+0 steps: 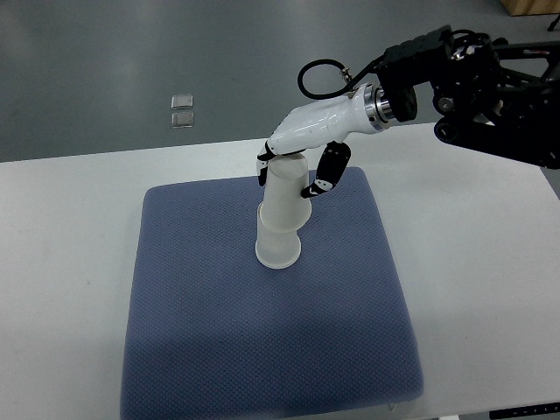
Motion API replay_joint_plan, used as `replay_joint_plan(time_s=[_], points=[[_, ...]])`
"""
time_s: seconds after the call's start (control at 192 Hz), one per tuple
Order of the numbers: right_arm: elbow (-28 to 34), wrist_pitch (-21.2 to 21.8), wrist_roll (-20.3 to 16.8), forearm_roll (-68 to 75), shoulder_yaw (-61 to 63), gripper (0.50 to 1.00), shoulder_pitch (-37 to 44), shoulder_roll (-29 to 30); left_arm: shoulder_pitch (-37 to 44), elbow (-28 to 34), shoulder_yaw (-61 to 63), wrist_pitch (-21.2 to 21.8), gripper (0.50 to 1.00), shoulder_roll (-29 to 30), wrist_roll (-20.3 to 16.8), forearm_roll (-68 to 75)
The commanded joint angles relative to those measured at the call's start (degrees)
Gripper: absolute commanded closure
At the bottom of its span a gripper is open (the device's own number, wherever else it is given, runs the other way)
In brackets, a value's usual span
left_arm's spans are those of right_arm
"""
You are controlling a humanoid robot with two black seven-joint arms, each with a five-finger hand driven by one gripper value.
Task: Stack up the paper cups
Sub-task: 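Lower the held cup onto the upside-down cup and open the right hand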
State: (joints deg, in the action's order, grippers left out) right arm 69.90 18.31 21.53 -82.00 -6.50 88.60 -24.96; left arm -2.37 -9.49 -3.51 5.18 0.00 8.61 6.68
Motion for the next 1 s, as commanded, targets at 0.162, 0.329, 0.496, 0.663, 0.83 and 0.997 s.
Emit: replay_joint_plan(time_s=[0.162,0.329,0.496,0.663,0.83,0.997], points=[[-1.17,0.14,0.00,-0.01,0.00,0.789,0.52,1.14,0.00,0.00,0.00,0.00,0.500,0.00,0.00,0.00],[-1.17,0.14,0.00,-0.01,-0.09,0.787,0.44,1.32,0.00,0.00,0.00,0.00,0.500,0.00,0.00,0.00],[-1.35,0.05,0.00,-0.09,-0.09,0.787,0.00,2.29,0.00,0.00,0.00,0.00,0.500,0.00,0.00,0.00],[-1.44,-0.56,-0.52,-0.09,-0.09,0.785,-0.27,2.37,0.00,0.00,0.00,0.00,0.500,0.00,0.00,0.00],[-1.61,-0.65,-0.79,-0.01,-0.09,0.662,-0.44,2.37,0.00,0.00,0.00,0.00,0.500,0.00,0.00,0.00],[-1.61,-0.65,-0.79,-0.01,-0.09,0.632,-0.71,2.37,0.00,0.00,0.00,0.00,0.500,0.00,0.00,0.00]])
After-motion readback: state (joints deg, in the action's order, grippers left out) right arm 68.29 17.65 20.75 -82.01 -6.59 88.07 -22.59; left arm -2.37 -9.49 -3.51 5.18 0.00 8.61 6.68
